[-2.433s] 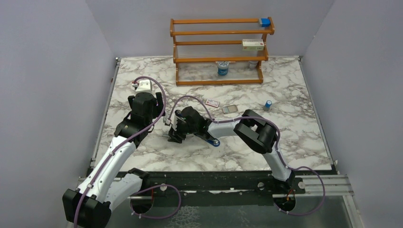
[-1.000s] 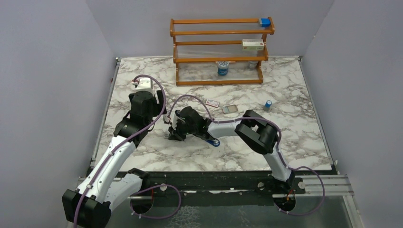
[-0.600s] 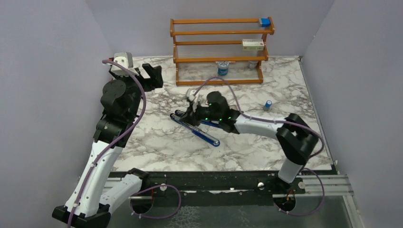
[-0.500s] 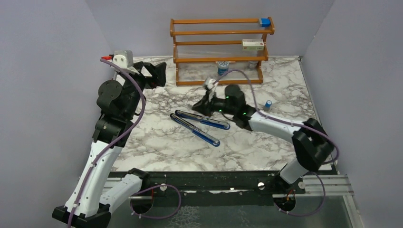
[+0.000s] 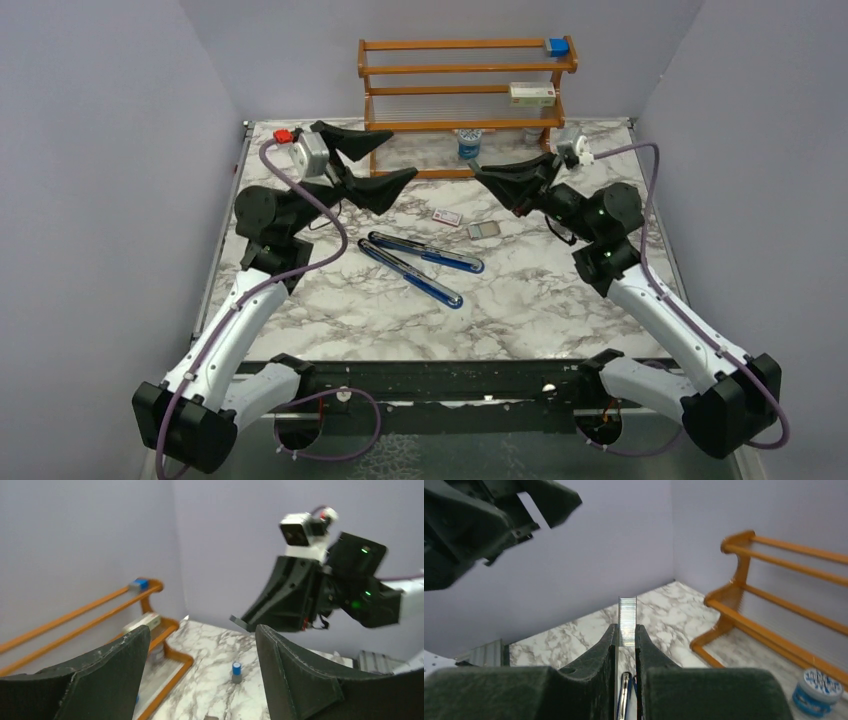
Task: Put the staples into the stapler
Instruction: Pick up the staple from the center of the board.
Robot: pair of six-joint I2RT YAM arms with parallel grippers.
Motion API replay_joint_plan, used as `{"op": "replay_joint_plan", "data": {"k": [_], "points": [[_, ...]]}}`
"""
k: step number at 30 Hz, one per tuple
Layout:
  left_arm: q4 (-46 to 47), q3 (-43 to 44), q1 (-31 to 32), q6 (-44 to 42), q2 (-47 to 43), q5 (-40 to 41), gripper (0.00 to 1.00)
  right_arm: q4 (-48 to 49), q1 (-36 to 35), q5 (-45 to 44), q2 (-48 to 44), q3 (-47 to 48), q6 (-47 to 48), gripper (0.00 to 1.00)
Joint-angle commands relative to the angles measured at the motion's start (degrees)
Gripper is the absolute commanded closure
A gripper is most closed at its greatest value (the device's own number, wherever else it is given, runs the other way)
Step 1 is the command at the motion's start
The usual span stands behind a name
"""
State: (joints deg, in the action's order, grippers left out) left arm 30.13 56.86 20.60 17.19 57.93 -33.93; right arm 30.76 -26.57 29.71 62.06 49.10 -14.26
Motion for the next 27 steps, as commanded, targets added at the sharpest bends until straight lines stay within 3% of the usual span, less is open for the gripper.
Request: {"op": "replay_joint_plan", "data": {"k": [1, 3, 9, 16, 27], "points": [[28.9, -5.4, 1.9, 5.4, -1.8, -16.1, 0.22, 8.9, 0.0, 8.3, -4.2, -0.2, -3.2, 0.95], [36.2, -7.4, 2.4, 7.7, -2.0, -15.2, 0.27, 12.0, -0.1, 11.1, -5.4, 0.0, -4.2, 0.95], [45.3, -5.3, 5.5, 14.9, 3.1, -17.0, 0.35, 24.1, 0.0, 25.5, -4.6, 2.3, -9.7, 0.95], [51.2, -4.5, 12.4, 17.8, 7.9, -14.6, 0.33, 32.0, -0.1, 29.6, -3.7, 3.6, -13.4, 0.95], [56.1, -3.7, 15.1, 21.0, 12.3, -11.6, 0.32, 34.4, -0.1, 30.9, -3.1, 3.7, -14.8, 0.95]]}}
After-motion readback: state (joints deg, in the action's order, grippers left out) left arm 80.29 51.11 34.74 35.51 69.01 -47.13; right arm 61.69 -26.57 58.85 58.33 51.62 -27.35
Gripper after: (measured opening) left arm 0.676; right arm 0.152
